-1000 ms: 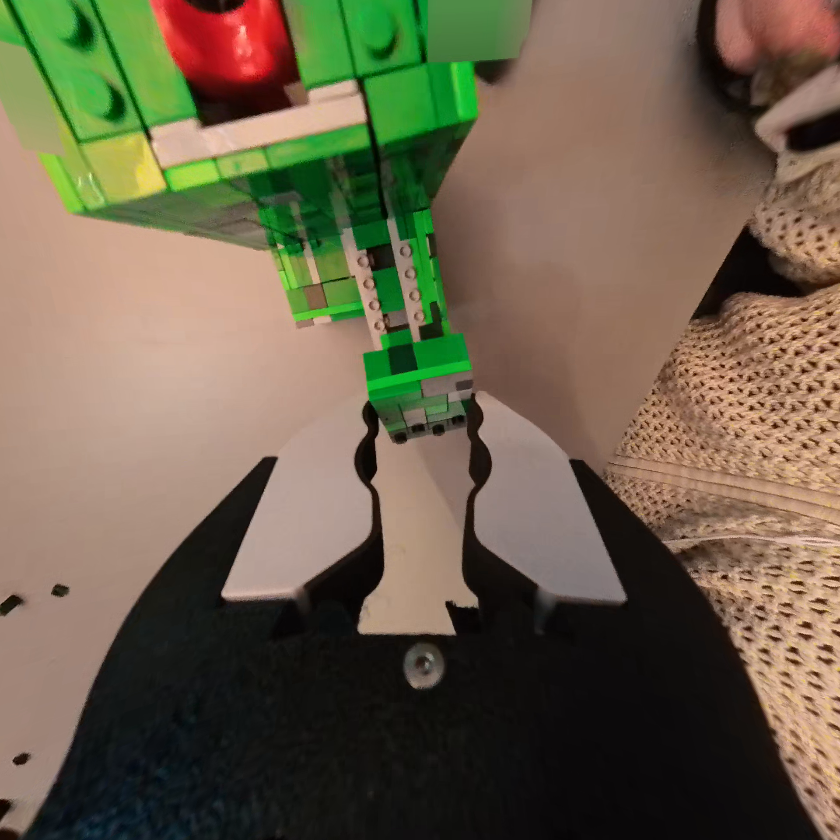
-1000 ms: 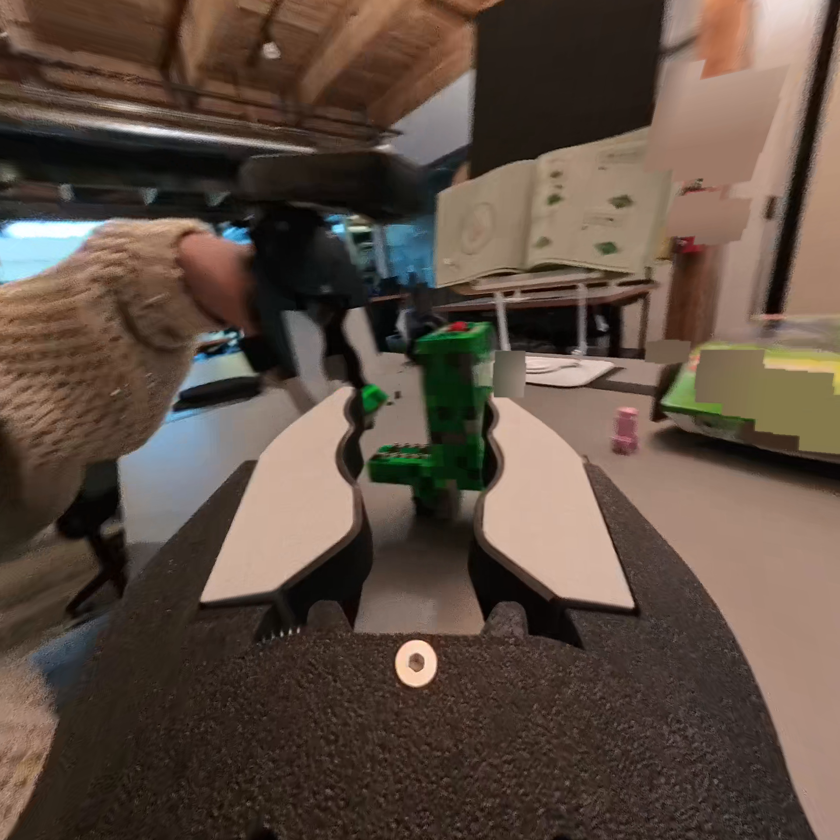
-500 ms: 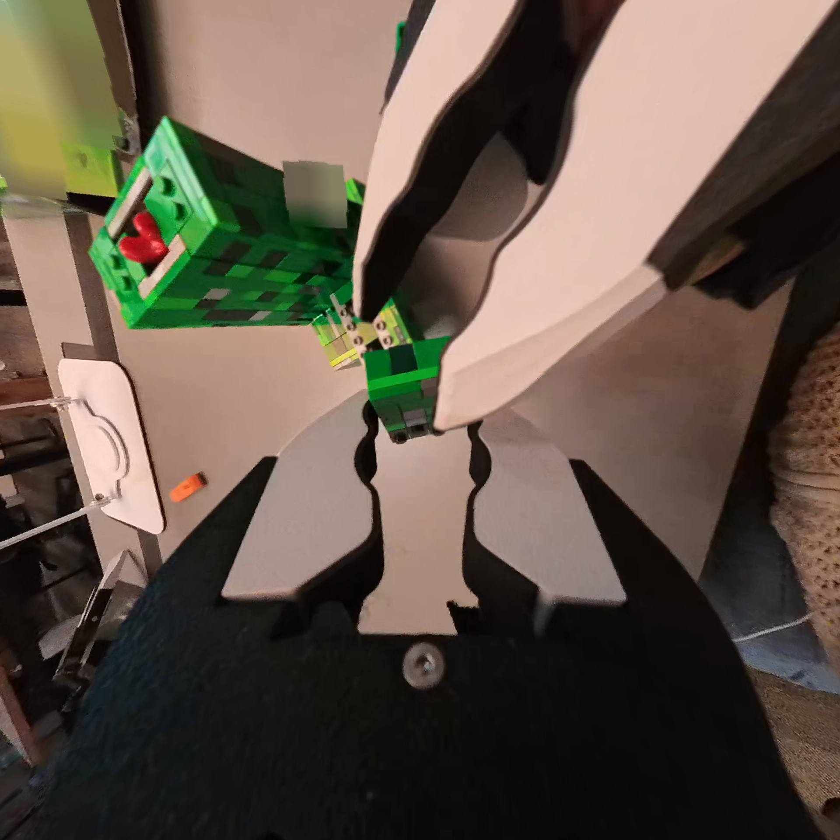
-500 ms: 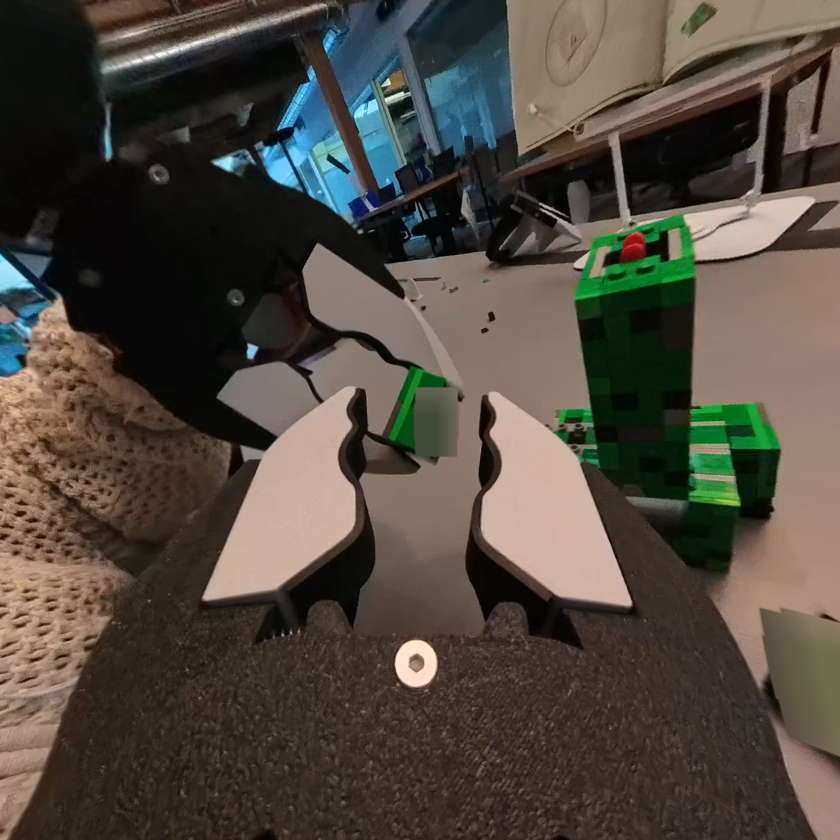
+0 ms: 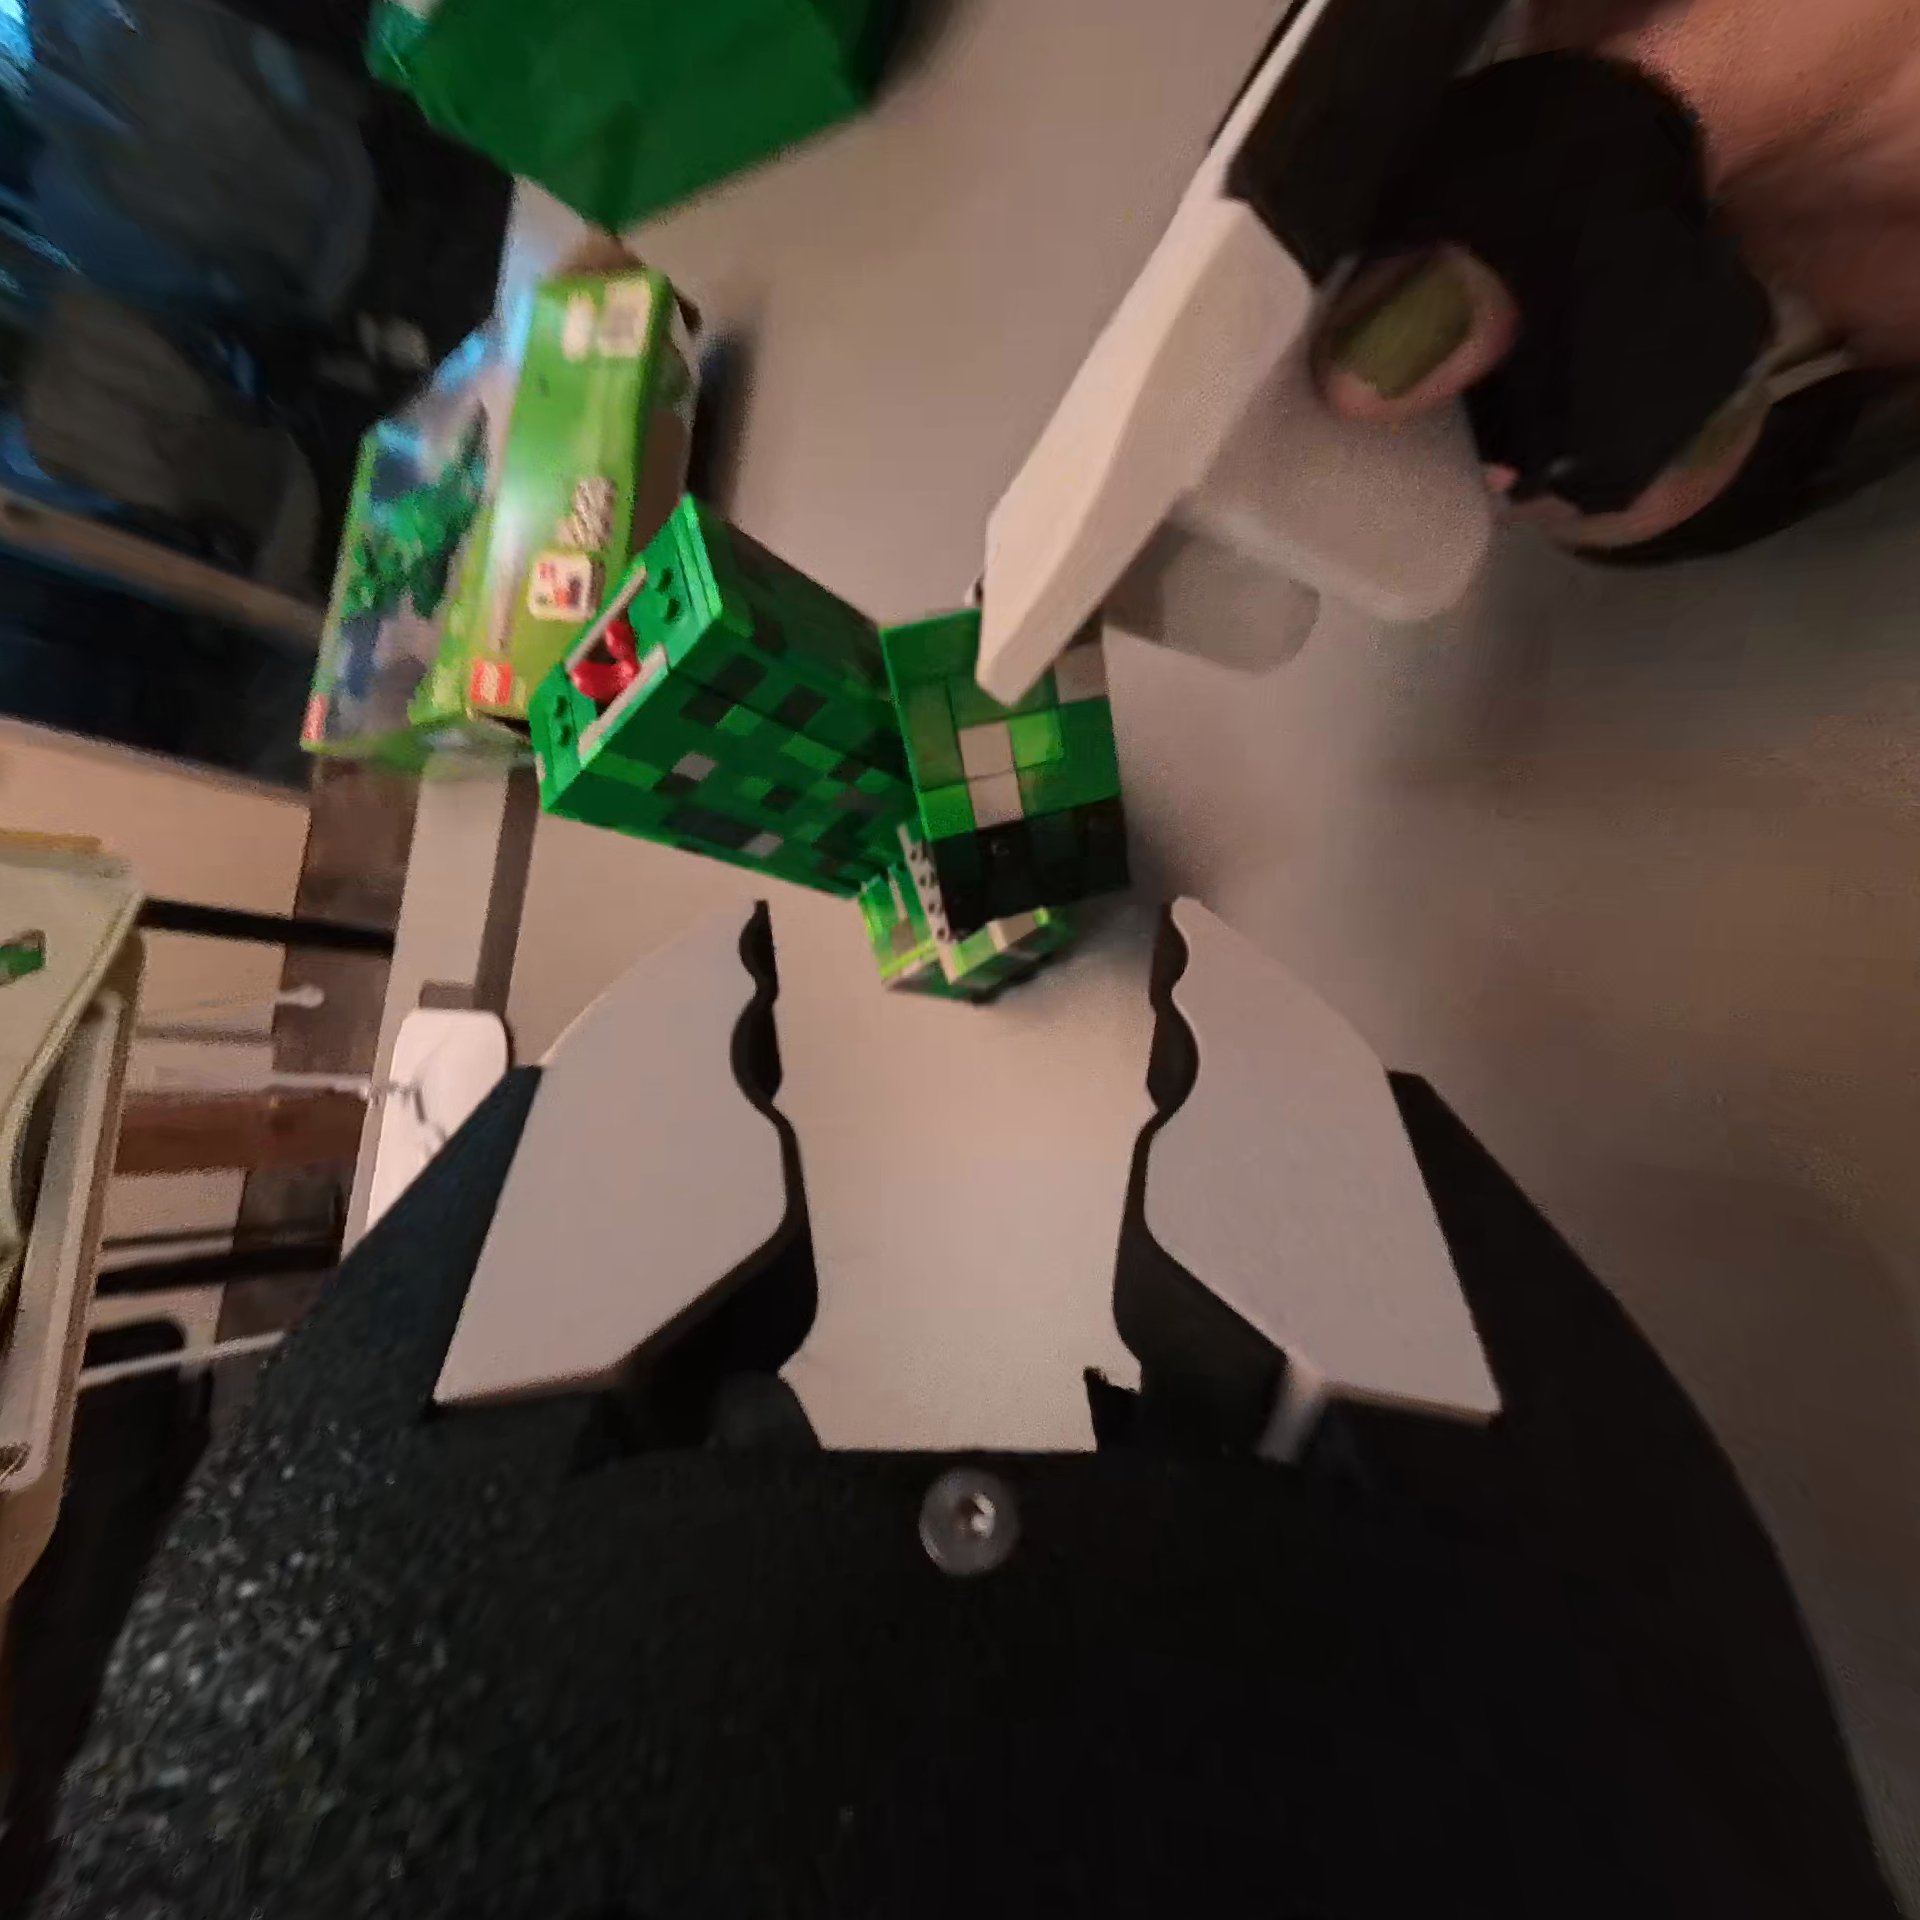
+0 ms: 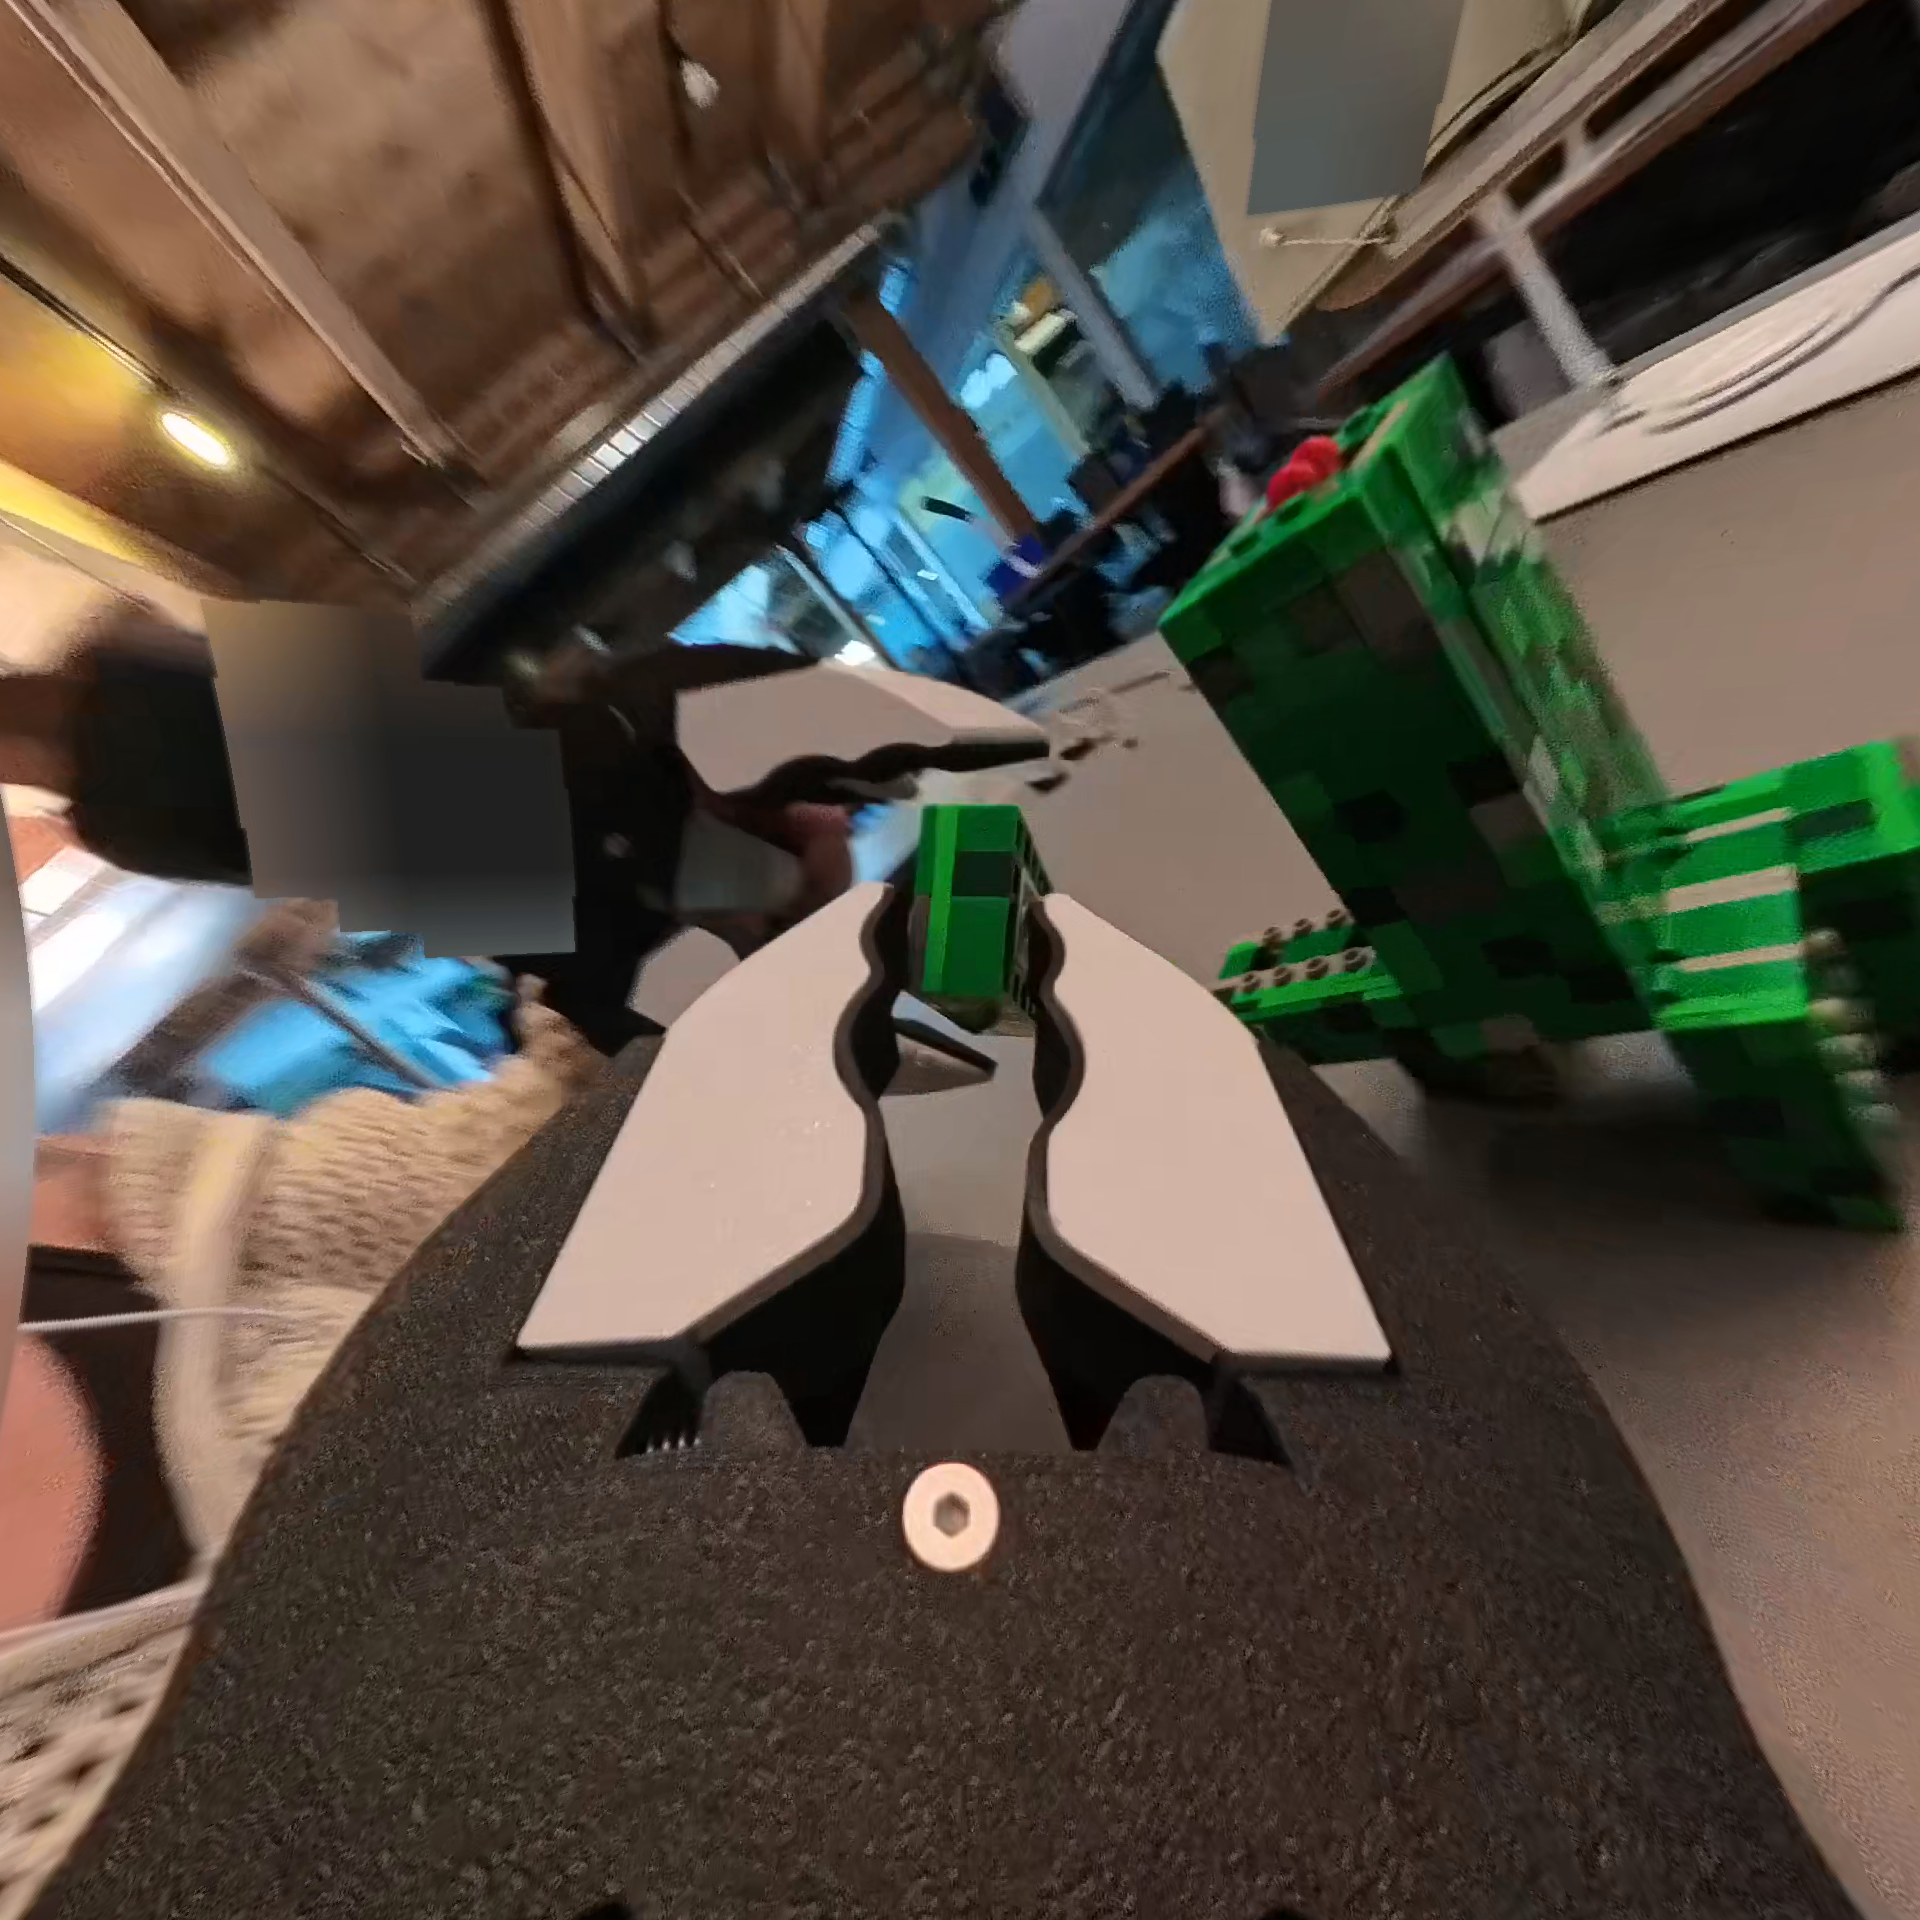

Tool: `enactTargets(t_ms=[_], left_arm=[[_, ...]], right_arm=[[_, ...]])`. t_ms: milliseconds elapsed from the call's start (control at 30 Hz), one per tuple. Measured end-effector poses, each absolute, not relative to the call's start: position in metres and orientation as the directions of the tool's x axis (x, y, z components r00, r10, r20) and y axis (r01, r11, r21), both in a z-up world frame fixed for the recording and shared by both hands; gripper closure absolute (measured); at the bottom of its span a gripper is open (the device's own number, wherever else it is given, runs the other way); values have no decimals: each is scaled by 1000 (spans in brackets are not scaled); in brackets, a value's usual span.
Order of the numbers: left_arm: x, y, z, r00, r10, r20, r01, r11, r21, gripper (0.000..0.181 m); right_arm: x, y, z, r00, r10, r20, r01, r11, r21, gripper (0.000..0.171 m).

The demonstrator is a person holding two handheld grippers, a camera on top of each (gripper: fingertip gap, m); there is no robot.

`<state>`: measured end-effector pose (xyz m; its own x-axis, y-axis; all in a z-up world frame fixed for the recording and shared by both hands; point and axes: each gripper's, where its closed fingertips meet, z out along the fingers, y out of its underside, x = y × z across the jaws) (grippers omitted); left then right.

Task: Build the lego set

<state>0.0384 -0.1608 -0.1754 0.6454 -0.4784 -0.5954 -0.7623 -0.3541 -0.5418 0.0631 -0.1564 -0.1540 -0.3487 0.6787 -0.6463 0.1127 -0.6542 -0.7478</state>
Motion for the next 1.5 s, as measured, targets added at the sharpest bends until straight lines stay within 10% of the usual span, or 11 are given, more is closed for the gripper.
enactTargets(t_ms=[33, 500, 867, 1500], left_arm=[[41, -161, -175, 655, -472, -590, -751, -314, -581, 111], [51, -155, -169, 769, -252, -587, -615, -44, -787, 146], [24, -150, -196, 955, -282, -89, -226, -500, -836, 146], [22, -134, -220, 975, -221, 18, -126, -619, -776, 146]], right_arm=[[65, -155, -152, -386, 620, -683, 118, -701, -703, 150], [61, -154, -151, -526, 328, -785, 180, -859, -480, 153], [89, -95, -149, -139, 924, -357, -224, -381, -897, 119], [89, -107, -154, -113, 971, -210, -193, -229, -954, 121]])
